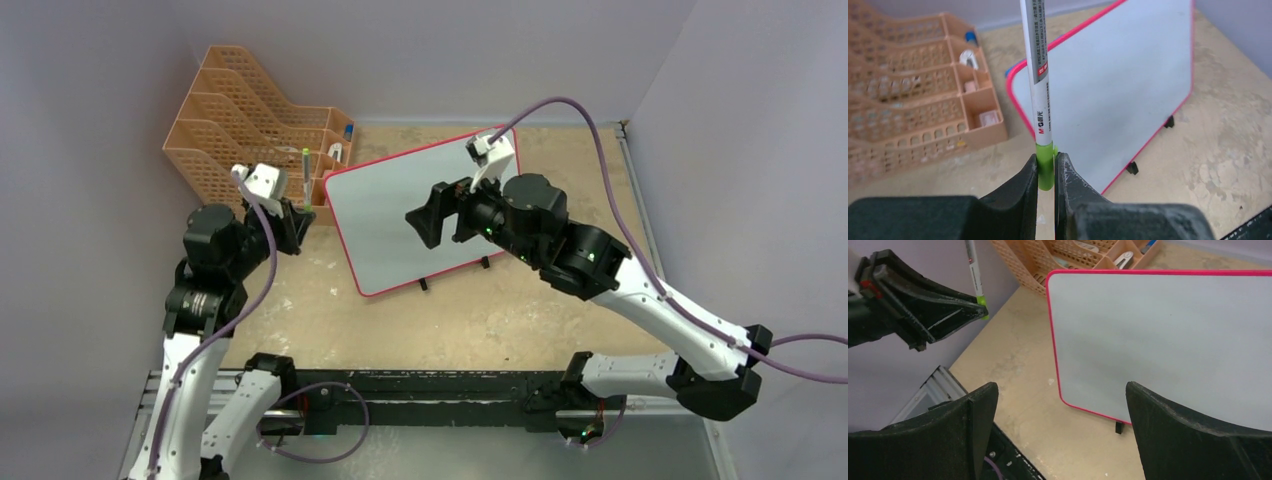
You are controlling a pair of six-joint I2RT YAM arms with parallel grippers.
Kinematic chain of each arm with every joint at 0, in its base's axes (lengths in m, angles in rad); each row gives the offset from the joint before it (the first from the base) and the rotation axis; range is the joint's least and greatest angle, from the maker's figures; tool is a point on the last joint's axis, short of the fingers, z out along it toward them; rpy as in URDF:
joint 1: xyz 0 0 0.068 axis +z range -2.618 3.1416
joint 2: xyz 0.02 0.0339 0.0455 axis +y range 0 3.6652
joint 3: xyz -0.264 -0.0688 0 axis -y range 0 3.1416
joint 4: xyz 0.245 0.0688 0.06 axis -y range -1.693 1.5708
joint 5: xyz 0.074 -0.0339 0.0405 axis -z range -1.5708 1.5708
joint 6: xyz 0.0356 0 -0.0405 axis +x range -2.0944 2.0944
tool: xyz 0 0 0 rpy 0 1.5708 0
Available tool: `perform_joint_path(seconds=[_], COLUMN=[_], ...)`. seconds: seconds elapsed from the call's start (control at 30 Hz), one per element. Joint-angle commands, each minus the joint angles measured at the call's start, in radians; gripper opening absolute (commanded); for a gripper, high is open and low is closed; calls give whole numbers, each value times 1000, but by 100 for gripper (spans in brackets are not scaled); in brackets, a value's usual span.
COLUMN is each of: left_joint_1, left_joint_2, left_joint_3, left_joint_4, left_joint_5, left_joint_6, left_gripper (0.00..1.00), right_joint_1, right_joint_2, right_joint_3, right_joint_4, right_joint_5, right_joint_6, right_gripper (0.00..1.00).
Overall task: Write a sentence on the whiteboard
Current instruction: Open the whiteboard marker at the center of the board.
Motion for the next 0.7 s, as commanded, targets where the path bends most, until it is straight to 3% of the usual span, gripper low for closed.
perform_joint_path(seconds=[0.0, 0.23, 0.47, 0.67], left_joint_1=[-53, -128, -250, -391], left_joint_2=[-75, -98, -40, 8], left_joint_3=[-51, -115, -101, -70], left_joint_4=[114, 145, 120, 85], left_joint_5=[192, 312, 243, 72], left_joint_6=[159, 256, 382, 480], left_gripper=[0, 0, 0, 0], right_joint_1=[5, 5, -29, -94], right_joint_2=[68, 220, 301, 339], right_joint_3=[94, 274, 401, 435], right_joint_4=[-25, -132, -207, -232], right_joint_5=[-136, -214, -341, -464], right_joint_6=[26, -29, -63, -66], right_gripper=[99, 98, 98, 94])
